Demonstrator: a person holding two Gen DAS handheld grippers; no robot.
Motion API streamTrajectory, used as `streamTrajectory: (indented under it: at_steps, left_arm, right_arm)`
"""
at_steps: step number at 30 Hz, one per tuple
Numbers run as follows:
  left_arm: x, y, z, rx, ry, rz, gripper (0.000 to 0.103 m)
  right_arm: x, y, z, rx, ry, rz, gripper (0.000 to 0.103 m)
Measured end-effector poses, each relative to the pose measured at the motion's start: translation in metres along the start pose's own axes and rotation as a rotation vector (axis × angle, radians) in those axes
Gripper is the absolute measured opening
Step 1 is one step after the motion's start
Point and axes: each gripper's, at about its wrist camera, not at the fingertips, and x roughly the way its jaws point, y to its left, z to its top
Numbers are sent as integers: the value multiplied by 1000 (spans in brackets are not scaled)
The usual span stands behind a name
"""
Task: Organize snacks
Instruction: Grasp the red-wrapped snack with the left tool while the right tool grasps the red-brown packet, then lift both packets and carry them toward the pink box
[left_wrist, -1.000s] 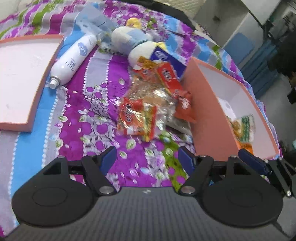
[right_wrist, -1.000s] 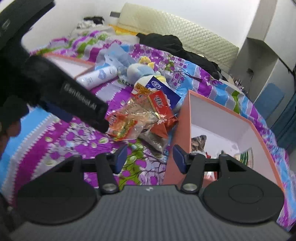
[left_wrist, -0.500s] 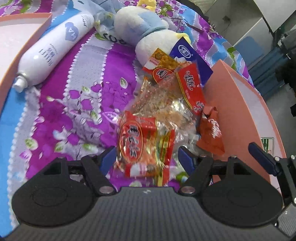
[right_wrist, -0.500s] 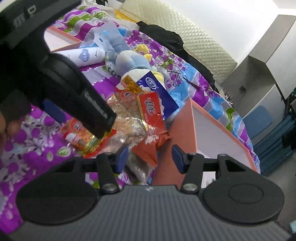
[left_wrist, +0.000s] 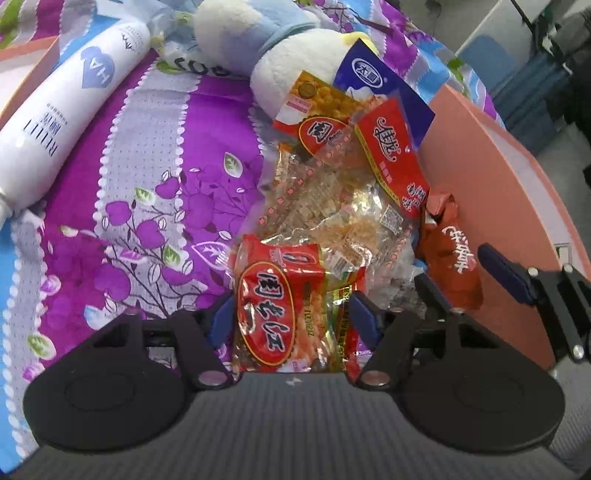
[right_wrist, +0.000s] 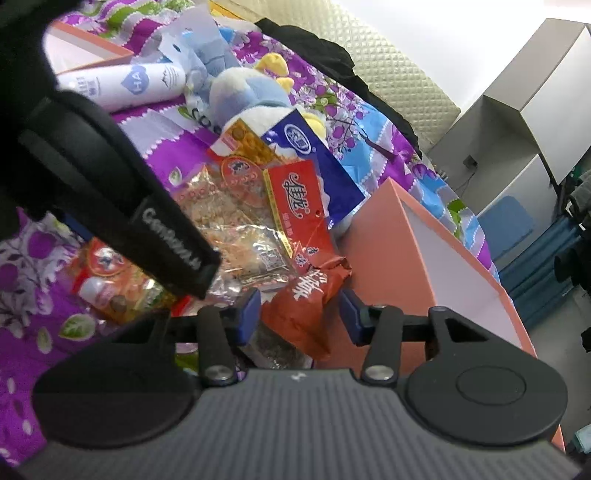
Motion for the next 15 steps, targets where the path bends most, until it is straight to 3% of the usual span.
streamTrajectory:
  at_steps: [5, 10, 15]
  left_arm:
    - [-1, 3, 1, 13, -1, 21, 51]
    - [-5, 0, -3, 31, -9, 23, 50]
    - [-14, -4, -9, 30, -14, 27, 49]
  right_arm:
    - [10, 2, 1, -2, 8, 19, 44]
    - [10, -4, 4, 18, 20, 40, 34]
    - [-6, -8, 4, 34, 13, 65, 33]
